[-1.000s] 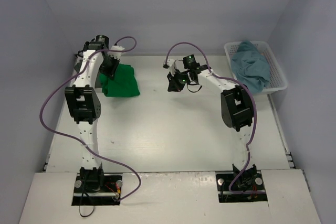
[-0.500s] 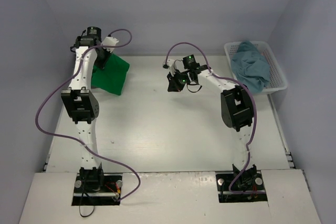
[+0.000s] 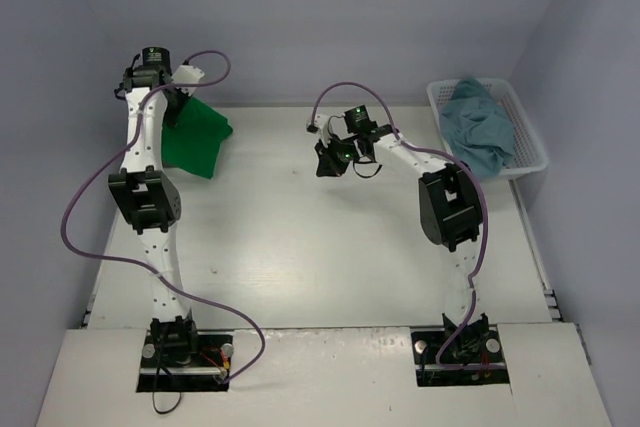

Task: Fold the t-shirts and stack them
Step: Put the neatly folded tshirt into the corner of the board with the left arm

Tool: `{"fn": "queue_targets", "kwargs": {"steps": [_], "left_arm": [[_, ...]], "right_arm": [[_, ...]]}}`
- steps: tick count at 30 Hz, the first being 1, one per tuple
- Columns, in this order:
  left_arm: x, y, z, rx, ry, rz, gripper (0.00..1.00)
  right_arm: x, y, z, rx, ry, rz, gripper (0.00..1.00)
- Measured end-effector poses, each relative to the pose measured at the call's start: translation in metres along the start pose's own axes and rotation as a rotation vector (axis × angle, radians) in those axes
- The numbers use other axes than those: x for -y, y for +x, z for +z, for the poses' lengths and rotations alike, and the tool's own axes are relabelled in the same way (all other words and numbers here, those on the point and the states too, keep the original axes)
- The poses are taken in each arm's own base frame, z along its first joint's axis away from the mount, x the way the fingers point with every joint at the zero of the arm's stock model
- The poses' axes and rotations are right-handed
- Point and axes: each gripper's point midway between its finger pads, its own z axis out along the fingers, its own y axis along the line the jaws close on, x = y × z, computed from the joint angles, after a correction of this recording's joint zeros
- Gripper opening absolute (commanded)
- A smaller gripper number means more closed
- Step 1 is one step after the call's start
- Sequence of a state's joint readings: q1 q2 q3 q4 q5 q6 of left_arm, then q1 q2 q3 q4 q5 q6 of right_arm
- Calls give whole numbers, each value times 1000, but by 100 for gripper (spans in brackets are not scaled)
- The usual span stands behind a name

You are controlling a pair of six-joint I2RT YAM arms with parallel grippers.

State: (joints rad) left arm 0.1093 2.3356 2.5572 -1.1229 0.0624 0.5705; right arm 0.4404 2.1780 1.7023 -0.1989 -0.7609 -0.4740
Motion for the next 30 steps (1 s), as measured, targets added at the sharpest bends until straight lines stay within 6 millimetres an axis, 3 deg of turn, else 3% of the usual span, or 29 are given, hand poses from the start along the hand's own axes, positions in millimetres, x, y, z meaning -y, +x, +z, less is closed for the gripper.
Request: {"fn": "queue_targets", "kwargs": {"steps": [11,14,22,28,30], "left_arm": [[-36,11,-5,15,-65,-46,0],[-47,22,10,-3,-73,-73,0],[-64,64,74,-79,-82,-150,0],[-79,69,98,-96,-167,-159,0],[-83,69,108,-97,-200,-162,5]], "right_arm": [[-3,0,2,-4,-6,-1,0],[-3,1,2,-5,-7,1,0],[-5,3,4,-7,-17,7,0],[-5,8,7,-15,-28,17,0],[-5,10,9,-19,-30,20,0]]}}
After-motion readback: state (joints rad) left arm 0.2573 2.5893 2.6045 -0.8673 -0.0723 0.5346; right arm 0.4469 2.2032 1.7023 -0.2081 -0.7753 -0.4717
